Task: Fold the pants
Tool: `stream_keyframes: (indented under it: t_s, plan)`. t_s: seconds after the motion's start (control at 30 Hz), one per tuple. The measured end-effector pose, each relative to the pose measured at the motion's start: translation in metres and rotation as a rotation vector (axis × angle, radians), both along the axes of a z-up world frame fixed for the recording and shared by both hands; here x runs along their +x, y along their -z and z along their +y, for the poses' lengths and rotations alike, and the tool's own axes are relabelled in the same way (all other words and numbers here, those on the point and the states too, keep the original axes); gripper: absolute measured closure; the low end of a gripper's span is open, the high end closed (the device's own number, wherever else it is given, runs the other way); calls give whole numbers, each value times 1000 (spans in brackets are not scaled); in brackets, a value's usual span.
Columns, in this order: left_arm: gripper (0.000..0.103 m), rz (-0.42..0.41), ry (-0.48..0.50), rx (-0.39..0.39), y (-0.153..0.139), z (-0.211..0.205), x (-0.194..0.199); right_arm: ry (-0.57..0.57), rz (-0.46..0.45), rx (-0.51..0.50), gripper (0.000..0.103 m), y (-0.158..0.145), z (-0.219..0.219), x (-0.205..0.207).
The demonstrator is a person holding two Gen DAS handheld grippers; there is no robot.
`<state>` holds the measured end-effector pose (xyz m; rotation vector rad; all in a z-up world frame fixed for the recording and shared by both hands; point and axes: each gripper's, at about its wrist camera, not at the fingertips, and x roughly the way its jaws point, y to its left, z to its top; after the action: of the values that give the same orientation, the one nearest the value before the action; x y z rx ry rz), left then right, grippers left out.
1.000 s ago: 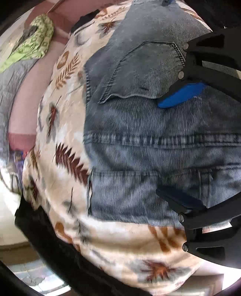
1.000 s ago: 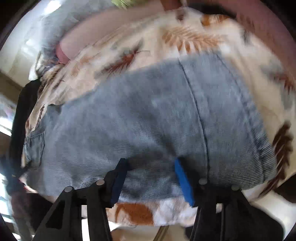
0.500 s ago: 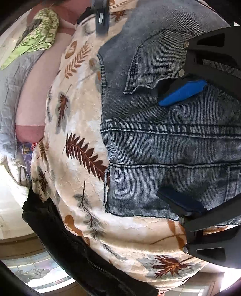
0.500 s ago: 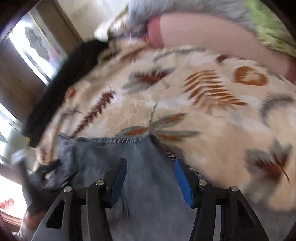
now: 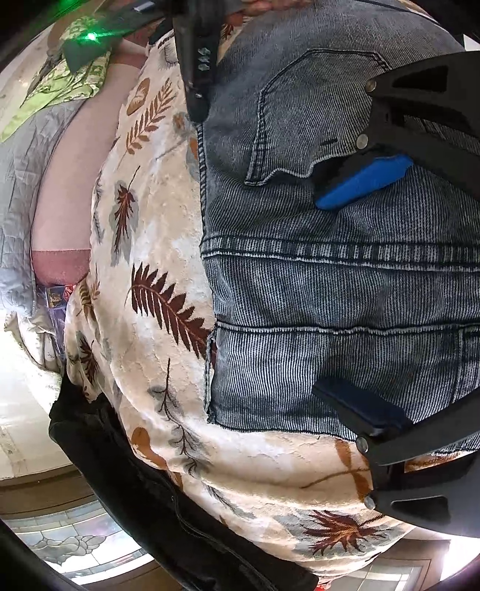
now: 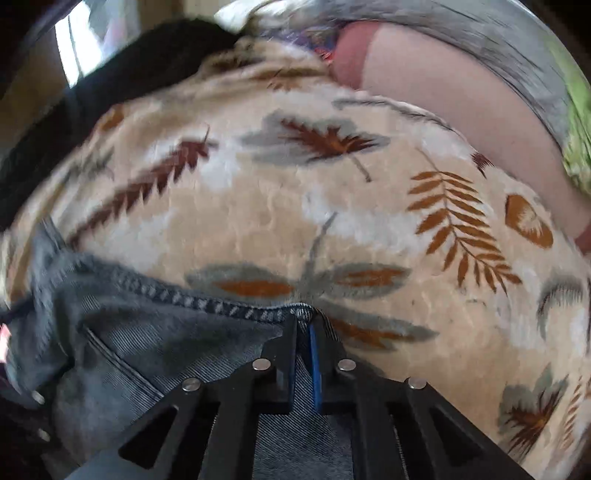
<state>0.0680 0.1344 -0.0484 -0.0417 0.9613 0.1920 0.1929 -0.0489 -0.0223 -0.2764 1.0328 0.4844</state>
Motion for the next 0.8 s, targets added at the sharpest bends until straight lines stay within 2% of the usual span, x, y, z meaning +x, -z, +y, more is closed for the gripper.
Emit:
stream_keyframes:
  t_s: [0.03,0.07,0.13,0.2,0.27,0.3,0.37,0.4,0.43,0.5,0.57,0.67,0.73,0.8]
  plan:
    - [10,-1,-1,-3,0,0,0,34,-5,6,73,-6,-9,-1]
    - [10,-2,-2,-4,-1,1,0,65,-20,18,70,-11,-11,-2]
    - [10,-2,-6,-2,-1,0,0,113,-41,77,70,-28,-27,-14]
    - [10,-1,-10,0,-1,0,0,135,-29,179,65,-46,-44,-40]
    - [9,-1,-10,2,-1,1,0,124,36,253,32,-41,-50,-60]
    - [9,-1,-12,-1,-1,1,0,120,65,248,29,-30,-51,-65]
    - [8,-1,-21,-2,-1,0,0,140,173,207,29,9,-54,-55]
    - [8,-4,-24,-2,-1,0,0,166,222,231,29,28,-61,-46]
    - [8,-5,-28,3,-1,0,0,179,195,293,30,28,-69,-45]
    - [7,-9,-35,6,-1,0,-1,219,193,332,32,7,-77,-49]
    - [7,-16,-38,-2,-2,2,-2,170,125,392,31,-24,-88,-71]
    - [7,-21,-42,2,-5,2,-4,167,72,449,29,-47,-128,-112]
    - [7,-39,-54,19,-15,0,-11,225,93,506,24,-36,-164,-127]
    - [7,-75,-58,29,-29,-7,-22,350,180,506,21,4,-204,-127]
